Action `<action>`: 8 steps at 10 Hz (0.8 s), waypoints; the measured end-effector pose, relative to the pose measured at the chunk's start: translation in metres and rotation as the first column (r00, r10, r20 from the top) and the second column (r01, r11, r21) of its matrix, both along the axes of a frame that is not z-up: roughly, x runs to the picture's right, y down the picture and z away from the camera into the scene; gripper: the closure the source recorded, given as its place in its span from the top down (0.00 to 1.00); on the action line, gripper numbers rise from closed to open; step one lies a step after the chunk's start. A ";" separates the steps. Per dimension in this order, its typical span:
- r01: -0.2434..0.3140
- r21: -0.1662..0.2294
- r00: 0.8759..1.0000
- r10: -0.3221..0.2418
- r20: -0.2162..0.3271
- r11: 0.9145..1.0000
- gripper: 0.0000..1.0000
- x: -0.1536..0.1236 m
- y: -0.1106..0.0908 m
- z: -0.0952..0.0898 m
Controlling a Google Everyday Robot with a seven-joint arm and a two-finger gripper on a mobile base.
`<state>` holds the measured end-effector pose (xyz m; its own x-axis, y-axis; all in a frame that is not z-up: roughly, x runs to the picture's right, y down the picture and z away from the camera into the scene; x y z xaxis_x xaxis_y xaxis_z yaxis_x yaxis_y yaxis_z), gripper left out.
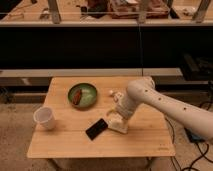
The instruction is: Place the eraser in the ceramic cup
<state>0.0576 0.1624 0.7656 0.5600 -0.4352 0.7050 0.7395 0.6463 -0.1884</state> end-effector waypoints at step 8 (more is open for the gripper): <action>0.015 -0.098 1.000 -0.017 -0.014 0.995 0.65 -0.098 0.008 0.043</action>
